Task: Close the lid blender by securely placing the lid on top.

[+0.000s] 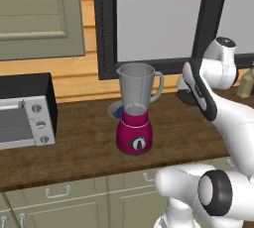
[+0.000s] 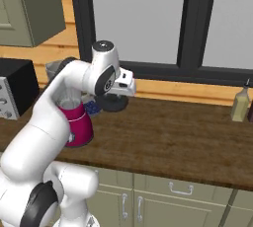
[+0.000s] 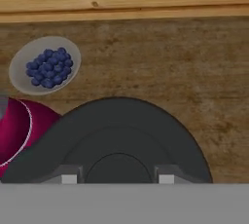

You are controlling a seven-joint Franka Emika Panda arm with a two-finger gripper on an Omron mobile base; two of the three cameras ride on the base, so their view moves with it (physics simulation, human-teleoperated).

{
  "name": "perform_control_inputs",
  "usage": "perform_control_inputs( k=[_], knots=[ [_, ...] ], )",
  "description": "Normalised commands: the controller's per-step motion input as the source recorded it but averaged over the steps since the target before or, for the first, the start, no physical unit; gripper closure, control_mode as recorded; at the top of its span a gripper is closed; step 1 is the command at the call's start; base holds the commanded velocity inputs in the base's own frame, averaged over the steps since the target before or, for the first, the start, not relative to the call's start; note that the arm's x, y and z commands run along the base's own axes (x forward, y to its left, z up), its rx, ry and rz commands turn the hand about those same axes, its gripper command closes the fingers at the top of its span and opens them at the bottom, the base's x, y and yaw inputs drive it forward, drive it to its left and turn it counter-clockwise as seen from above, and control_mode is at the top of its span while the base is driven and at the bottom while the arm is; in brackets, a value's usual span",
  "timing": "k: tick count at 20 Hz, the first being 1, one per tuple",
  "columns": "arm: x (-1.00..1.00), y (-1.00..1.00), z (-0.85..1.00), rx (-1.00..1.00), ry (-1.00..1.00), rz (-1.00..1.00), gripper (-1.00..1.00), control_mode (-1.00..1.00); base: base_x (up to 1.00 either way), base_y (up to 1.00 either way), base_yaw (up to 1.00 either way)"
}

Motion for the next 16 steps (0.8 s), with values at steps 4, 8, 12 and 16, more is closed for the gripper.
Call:
perform_control_inputs(
  k=[4,8,12,16],
  knots=[
    [-0.01,0.03,0.63,0.04,-0.15,0.0,1.0,-1.0,0.0,0.0,0.0],
    [0.0,0.19,0.53,0.01,-0.12,0.0,1.0,-1.0,0.0,0.0,0.0],
    [0.0,0.28,0.49,0.0,-0.12,0.0,1.0,-1.0,0.0,0.0,0.0],
    [0.0,0.33,0.54,0.0,-0.09,0.0,1.0,-1.0,0.0,0.0,0.0]
  ],
)
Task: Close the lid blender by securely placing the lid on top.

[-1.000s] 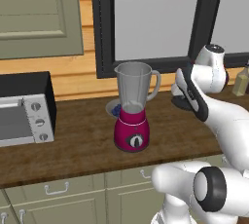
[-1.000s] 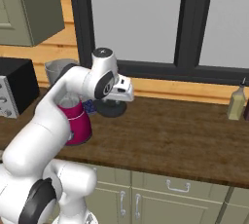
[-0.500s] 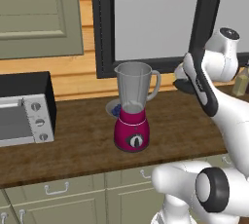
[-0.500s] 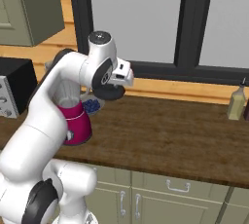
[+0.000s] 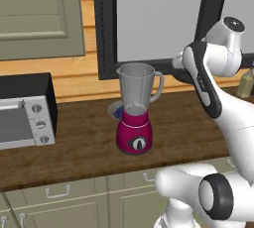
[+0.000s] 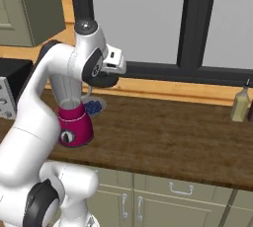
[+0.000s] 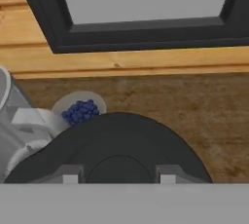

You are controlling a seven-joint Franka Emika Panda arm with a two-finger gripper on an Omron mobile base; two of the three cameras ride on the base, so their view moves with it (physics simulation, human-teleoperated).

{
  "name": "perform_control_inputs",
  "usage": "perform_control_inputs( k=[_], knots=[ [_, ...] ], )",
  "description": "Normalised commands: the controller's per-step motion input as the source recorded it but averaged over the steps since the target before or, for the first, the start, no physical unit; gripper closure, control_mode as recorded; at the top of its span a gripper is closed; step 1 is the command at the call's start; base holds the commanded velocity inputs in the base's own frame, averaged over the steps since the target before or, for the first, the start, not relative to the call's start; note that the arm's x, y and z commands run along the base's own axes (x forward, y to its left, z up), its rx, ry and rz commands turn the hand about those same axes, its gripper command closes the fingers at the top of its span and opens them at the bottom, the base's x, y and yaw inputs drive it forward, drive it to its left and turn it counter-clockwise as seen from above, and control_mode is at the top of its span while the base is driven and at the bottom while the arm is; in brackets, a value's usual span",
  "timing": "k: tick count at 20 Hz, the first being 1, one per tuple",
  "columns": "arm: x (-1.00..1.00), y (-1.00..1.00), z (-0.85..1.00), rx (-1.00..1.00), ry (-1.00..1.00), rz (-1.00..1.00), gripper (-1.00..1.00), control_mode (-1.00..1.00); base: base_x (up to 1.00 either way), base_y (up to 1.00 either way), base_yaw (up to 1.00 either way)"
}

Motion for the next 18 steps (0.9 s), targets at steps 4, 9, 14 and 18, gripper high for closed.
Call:
perform_control_inputs(
  k=[4,9,14,18],
  knots=[
    [0.0,0.31,0.55,0.0,-0.08,0.0,1.0,-1.0,0.0,0.0,0.0],
    [0.0,0.35,0.42,0.0,-0.09,0.0,1.0,-1.0,0.0,0.0,0.0],
    [0.0,0.45,0.18,0.0,-0.09,0.0,1.0,-1.0,0.0,0.0,0.0],
    [0.0,0.5,0.0,0.0,-0.08,0.0,1.0,-1.0,0.0,0.0,0.0]
  ],
)
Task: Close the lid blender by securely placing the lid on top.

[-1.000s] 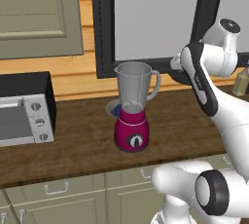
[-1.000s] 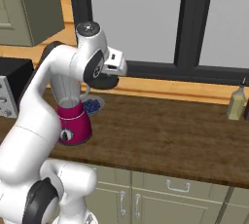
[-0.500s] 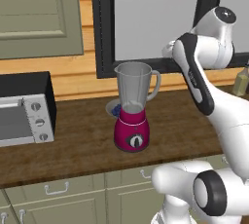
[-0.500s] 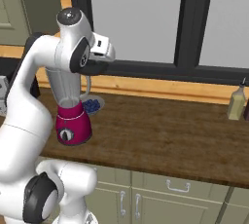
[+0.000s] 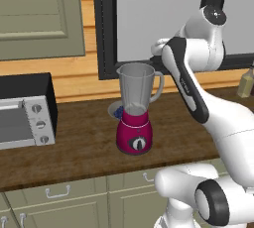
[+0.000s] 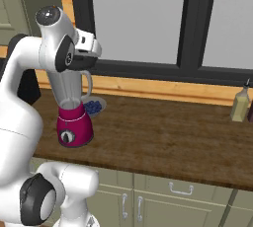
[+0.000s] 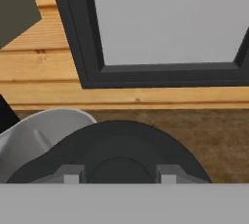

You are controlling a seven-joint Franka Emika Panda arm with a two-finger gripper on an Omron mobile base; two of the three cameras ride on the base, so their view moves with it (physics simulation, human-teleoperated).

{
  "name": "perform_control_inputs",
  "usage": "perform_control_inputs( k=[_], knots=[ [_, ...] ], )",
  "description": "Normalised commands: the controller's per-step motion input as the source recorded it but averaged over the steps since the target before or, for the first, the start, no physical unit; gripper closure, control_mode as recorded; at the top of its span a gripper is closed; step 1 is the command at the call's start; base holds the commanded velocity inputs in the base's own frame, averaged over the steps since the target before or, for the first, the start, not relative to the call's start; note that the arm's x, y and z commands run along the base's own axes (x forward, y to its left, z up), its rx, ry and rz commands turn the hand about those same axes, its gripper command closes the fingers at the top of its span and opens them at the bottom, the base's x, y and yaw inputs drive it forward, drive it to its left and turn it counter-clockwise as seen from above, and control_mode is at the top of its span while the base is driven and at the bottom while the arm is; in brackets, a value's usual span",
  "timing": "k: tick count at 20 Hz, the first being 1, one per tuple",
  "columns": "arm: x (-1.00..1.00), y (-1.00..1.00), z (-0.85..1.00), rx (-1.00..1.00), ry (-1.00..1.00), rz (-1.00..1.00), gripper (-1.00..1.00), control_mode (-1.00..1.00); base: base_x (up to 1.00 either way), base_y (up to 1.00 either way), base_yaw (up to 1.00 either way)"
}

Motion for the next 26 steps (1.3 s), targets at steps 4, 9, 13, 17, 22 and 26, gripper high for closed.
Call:
perform_control_inputs(
  k=[4,9,13,17,22,26],
  knots=[
    [0.0,0.49,0.0,0.0,-0.05,0.0,1.0,-1.0,0.0,0.0,0.0],
    [0.09,0.4,0.0,0.0,-0.01,0.0,1.0,-1.0,0.0,0.0,0.0],
    [0.16,0.37,0.0,0.0,0.0,0.0,1.0,-1.0,0.0,0.0,0.0],
    [0.18,0.33,0.0,0.0,0.0,0.0,1.0,-1.0,0.0,0.0,0.0],
    [0.17,0.25,0.0,0.0,0.0,0.0,1.0,-1.0,0.0,0.0,0.0],
    [0.16,0.1,0.0,0.0,0.0,0.0,1.0,-1.0,0.0,0.0,0.0]
  ],
)
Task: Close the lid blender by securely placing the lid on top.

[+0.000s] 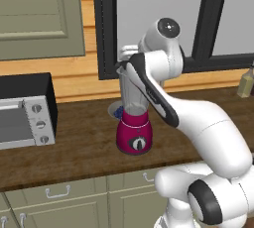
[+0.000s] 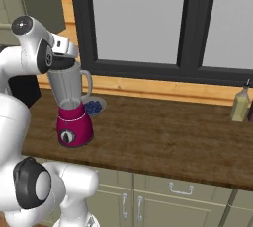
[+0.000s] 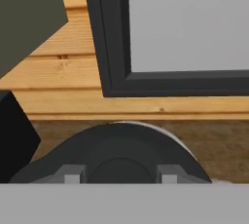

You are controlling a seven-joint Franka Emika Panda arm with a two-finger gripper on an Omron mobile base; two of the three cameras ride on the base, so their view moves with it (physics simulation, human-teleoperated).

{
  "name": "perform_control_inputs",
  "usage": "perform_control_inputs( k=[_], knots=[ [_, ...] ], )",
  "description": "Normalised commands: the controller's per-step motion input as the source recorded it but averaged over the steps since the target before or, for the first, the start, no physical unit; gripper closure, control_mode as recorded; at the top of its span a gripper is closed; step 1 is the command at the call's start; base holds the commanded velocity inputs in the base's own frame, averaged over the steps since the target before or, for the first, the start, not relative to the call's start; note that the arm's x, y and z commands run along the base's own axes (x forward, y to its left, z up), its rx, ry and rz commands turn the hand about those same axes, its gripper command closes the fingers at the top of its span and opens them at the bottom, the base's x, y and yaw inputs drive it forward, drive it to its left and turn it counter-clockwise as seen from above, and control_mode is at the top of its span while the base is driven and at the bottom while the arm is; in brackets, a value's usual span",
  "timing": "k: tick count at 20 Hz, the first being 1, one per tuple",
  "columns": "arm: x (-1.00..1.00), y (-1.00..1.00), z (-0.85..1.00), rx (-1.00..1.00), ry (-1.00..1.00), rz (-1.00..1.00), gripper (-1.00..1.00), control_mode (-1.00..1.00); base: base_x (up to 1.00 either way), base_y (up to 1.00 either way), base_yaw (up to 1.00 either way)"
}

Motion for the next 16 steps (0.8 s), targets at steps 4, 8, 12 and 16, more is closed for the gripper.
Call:
perform_control_inputs(
  k=[4,8,12,16],
  knots=[
    [0.15,0.02,0.0,0.0,0.0,0.0,1.0,-1.0,0.0,0.0,0.0],
    [0.09,0.0,0.0,0.0,0.0,0.0,1.0,-1.0,0.0,0.0,0.0],
    [0.11,0.0,0.0,0.0,0.0,0.0,1.0,-1.0,0.0,0.0,0.0],
    [0.1,0.0,0.0,0.0,0.0,0.0,1.0,-1.0,0.0,0.0,0.0]
  ],
)
